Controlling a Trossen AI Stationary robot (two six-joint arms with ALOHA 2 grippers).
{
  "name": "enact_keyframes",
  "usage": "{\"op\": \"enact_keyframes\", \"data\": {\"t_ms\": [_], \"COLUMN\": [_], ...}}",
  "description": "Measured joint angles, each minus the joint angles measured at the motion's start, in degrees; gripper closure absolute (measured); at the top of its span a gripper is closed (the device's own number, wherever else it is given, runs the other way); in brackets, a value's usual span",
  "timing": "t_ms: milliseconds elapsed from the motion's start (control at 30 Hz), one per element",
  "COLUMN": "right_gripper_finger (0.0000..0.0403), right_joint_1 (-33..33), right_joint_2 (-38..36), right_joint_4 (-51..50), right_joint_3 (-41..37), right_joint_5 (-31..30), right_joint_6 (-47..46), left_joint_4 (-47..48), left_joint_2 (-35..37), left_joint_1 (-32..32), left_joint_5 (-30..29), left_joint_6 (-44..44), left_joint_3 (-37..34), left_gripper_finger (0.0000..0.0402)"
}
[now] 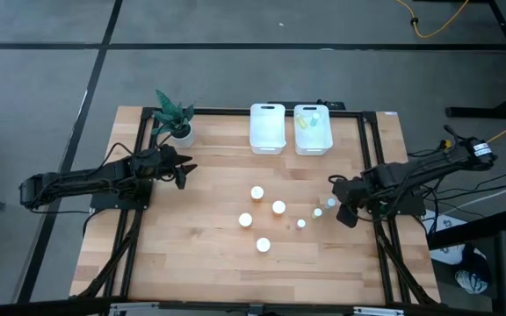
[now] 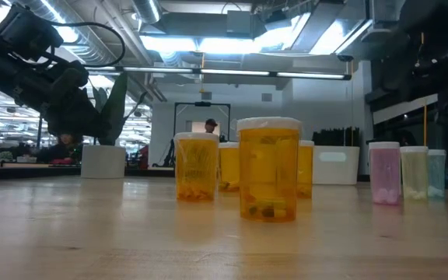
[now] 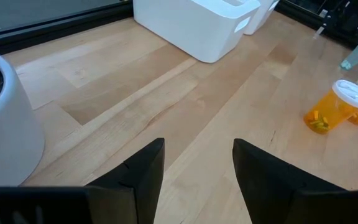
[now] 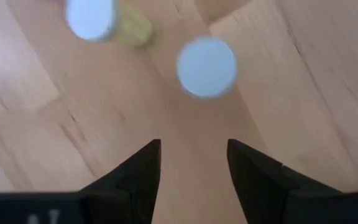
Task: Pick and place medicine bottles into bin by pill shape (circle, oval)
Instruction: Put the small blue pill bottle into the right white bin
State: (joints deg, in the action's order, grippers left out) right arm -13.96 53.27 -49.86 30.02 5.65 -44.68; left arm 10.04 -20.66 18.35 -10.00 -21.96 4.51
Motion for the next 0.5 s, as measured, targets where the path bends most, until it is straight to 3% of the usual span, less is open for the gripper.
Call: {"op": "enact_keyframes", "data": {"t_ms": [500], "right_gripper_finger": [0.022], "right_joint_1": [0.0], "right_joint_2": [6.0], "right_joint_4": [3.0], "right_joint_3": [0.0], "right_joint_5": [-4.6], "right_joint_6": [0.6], "left_joint_4": [0.0], "left_joint_2": [0.0], "left_joint_1": [0.0], "left_joint_5": [0.0], "left_joint_6": [0.0], "left_joint_3": [0.0], "left_gripper_finger": [0.022]}}
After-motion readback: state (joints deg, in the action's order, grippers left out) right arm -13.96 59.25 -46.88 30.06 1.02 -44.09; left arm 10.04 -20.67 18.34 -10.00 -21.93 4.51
